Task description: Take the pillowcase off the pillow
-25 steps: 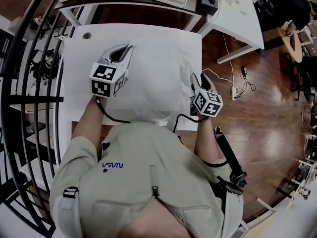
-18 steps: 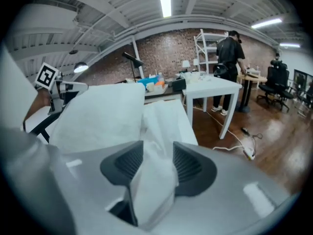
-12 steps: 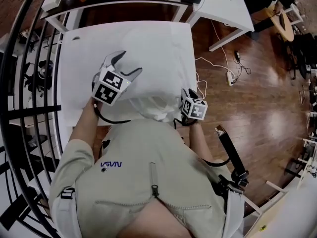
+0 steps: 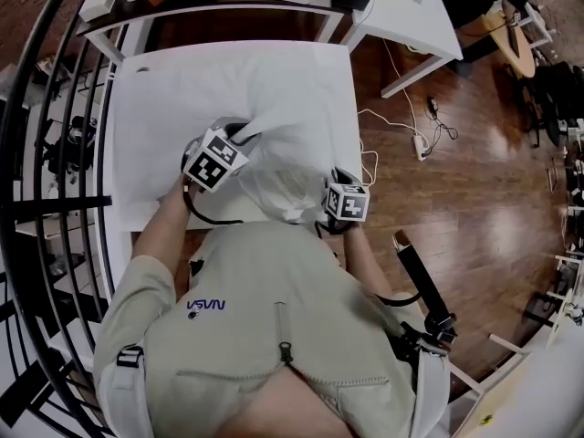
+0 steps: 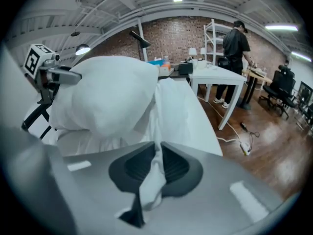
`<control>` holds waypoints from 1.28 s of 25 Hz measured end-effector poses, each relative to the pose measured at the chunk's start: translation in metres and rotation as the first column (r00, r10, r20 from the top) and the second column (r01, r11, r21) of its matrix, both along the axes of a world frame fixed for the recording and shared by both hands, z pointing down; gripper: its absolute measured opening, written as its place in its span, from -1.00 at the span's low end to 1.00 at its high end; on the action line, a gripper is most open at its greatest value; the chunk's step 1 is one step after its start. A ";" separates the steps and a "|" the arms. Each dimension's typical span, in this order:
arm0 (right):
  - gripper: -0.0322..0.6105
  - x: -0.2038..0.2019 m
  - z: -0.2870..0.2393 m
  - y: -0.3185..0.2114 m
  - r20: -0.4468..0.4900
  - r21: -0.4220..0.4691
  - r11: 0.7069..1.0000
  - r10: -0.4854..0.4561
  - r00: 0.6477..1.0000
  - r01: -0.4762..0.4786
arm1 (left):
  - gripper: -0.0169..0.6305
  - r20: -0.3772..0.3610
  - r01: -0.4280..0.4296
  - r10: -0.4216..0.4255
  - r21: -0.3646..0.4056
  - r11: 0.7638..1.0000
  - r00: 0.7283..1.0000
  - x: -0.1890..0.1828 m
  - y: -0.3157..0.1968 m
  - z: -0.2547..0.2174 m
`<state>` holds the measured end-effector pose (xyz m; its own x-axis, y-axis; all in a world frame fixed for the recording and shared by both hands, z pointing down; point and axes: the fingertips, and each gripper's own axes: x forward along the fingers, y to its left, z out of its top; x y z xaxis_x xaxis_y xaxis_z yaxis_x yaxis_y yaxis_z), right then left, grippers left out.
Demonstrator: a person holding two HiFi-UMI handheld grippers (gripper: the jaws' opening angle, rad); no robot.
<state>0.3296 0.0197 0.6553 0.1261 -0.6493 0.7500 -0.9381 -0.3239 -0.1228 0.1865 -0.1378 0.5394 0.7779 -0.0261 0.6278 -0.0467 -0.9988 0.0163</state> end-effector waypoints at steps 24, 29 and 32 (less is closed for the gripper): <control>-0.89 -0.081 -0.094 0.002 -0.087 0.179 0.945 -0.262 0.961 0.273 | -0.48 -0.316 0.209 -0.205 -0.021 0.978 0.926 -0.030 0.022 -0.064; -0.87 -0.043 -0.171 -0.012 -0.167 0.349 0.913 -0.162 0.973 0.212 | -0.41 -0.282 0.392 -0.382 -0.025 0.920 0.880 -0.091 -0.003 -0.059; -0.34 -0.007 -0.168 -0.032 -0.162 0.321 0.932 -0.124 0.979 0.171 | -0.26 -0.223 0.534 -0.521 -0.001 0.845 0.824 -0.142 -0.030 -0.045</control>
